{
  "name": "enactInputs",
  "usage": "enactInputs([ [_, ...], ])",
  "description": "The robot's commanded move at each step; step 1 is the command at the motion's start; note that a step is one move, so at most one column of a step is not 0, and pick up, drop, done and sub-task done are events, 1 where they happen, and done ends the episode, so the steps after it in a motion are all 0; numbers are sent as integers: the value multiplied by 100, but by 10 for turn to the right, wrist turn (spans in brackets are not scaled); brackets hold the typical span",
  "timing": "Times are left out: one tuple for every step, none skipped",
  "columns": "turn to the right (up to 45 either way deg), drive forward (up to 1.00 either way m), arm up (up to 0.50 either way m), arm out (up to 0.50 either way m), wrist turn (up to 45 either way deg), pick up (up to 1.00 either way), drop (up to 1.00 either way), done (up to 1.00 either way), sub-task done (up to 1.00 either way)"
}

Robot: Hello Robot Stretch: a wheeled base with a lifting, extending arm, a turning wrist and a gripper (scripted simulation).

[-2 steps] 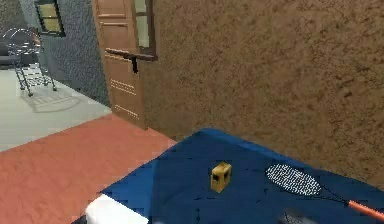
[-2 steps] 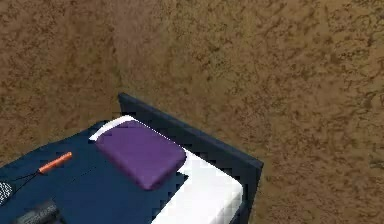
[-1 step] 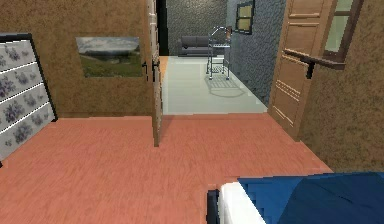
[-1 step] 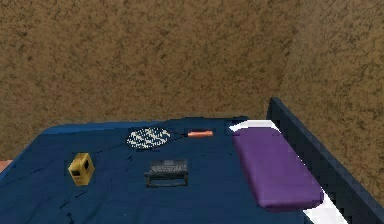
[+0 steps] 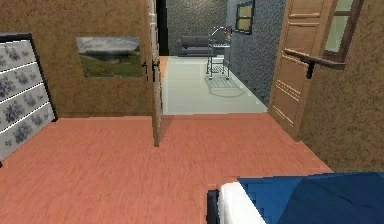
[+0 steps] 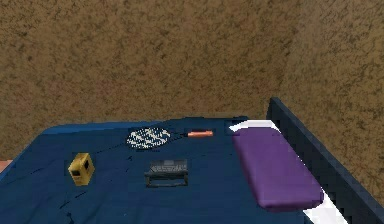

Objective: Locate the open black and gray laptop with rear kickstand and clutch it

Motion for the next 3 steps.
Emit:
enactInputs([
  [0,0,22,0,0,0,0,0,0],
  [0,0,0,44,0,0,0,0,0],
  [0,0,0,0,450,0,0,0,0],
])
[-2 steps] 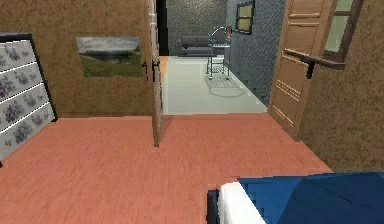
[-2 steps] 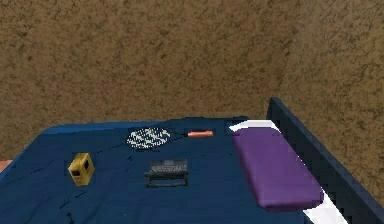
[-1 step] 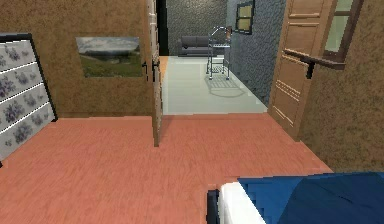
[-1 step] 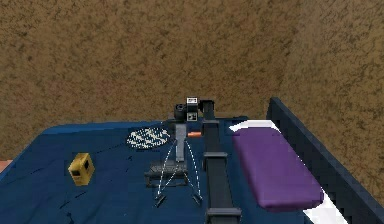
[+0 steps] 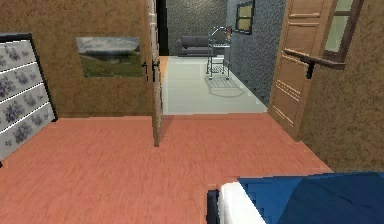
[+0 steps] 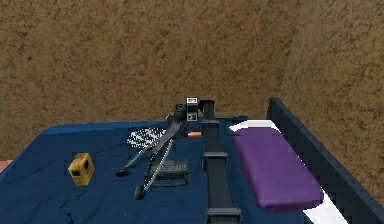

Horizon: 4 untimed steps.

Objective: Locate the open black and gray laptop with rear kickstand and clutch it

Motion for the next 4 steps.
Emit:
enactInputs([
  [0,0,0,0,450,0,0,0,0],
  [0,0,0,0,450,0,0,0,0],
  [0,0,0,0,240,0,0,0,0],
  [0,0,-30,0,0,0,0,0,0],
])
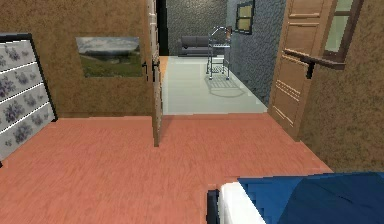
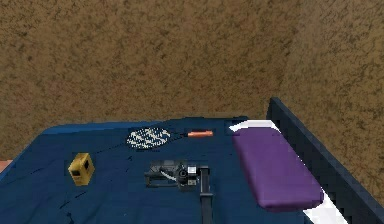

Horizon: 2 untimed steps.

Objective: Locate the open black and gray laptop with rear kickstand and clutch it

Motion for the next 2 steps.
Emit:
enactInputs([
  [0,0,0,0,0,100,0,0,0],
  [0,0,10,0,0,0,0,0,0],
])
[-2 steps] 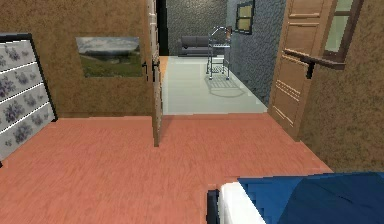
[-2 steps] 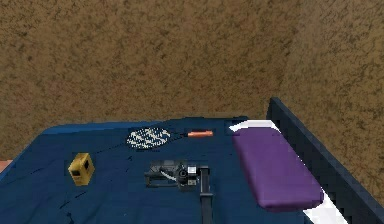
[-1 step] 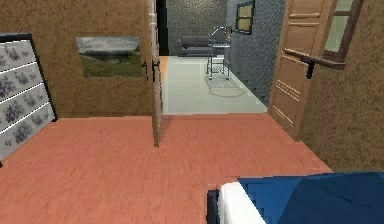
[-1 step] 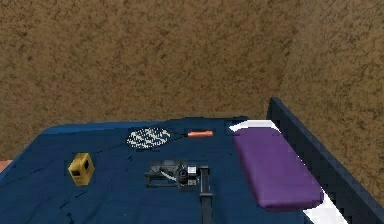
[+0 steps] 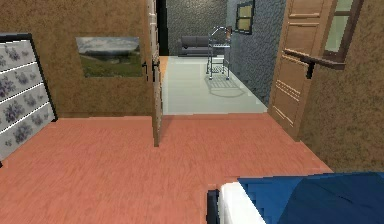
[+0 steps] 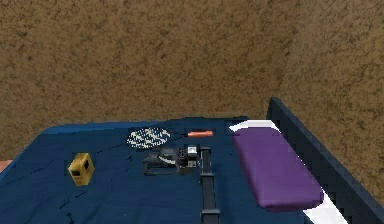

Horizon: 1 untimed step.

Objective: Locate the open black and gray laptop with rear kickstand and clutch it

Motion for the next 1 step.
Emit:
enactInputs([
  [0,0,0,0,0,0,0,100,0],
])
